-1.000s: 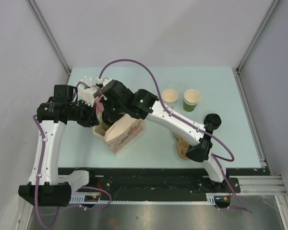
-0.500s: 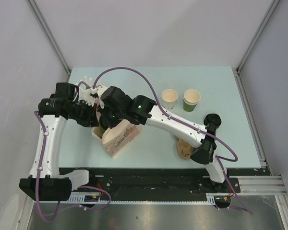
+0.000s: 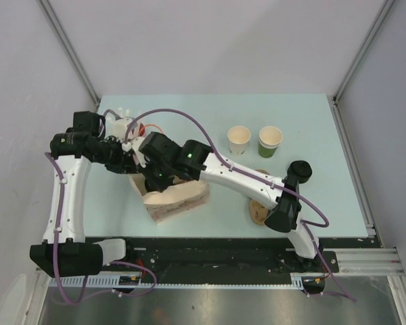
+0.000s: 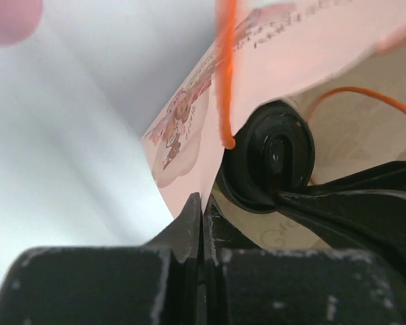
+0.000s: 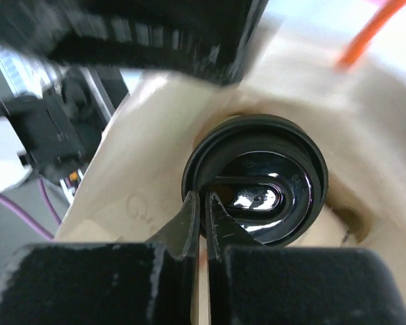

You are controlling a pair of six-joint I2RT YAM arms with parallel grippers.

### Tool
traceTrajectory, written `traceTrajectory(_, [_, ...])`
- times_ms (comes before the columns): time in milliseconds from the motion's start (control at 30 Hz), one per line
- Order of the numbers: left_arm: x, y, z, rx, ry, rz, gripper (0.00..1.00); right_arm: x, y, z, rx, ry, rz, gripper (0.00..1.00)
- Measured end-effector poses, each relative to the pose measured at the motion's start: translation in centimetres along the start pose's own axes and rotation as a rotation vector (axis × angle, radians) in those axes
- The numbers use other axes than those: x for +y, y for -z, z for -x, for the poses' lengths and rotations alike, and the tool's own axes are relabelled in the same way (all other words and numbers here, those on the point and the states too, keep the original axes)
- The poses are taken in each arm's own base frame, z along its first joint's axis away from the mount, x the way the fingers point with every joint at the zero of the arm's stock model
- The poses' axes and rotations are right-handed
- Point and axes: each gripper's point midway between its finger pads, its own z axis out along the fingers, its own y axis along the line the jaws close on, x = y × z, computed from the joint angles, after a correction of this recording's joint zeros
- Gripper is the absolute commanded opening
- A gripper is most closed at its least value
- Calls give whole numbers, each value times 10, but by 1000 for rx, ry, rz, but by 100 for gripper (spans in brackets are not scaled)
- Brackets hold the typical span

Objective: Pack the takeout coffee

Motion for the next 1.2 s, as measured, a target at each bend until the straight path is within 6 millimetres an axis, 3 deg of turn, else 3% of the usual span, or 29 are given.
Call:
traceTrajectory(133, [-2, 4, 12, -57, -16, -9, 0, 8, -3, -32, 112, 3, 32, 0])
traceTrajectory(367, [0, 3, 15, -88, -25, 6, 0, 12, 0, -37, 160, 9, 22, 0])
traceTrajectory(467, [2, 0, 14, -94, -35, 19, 0, 9, 0, -40, 170, 9, 4, 7])
traceTrajectory(600, [4, -4, 14, -106, -65, 44, 0, 5, 0, -44, 187, 7, -21, 32])
traceTrajectory(667, [5, -5, 15, -111, -76, 53, 0, 3, 2, -44, 191, 5, -27, 33])
traceTrajectory(967, [1, -6, 20, -126, -101, 51, 0, 5, 12, -43, 199, -33, -25, 56])
traceTrajectory(1200, [-11, -7, 29, -156, -152, 23, 1, 0, 31, -26, 137, -125, -8, 62])
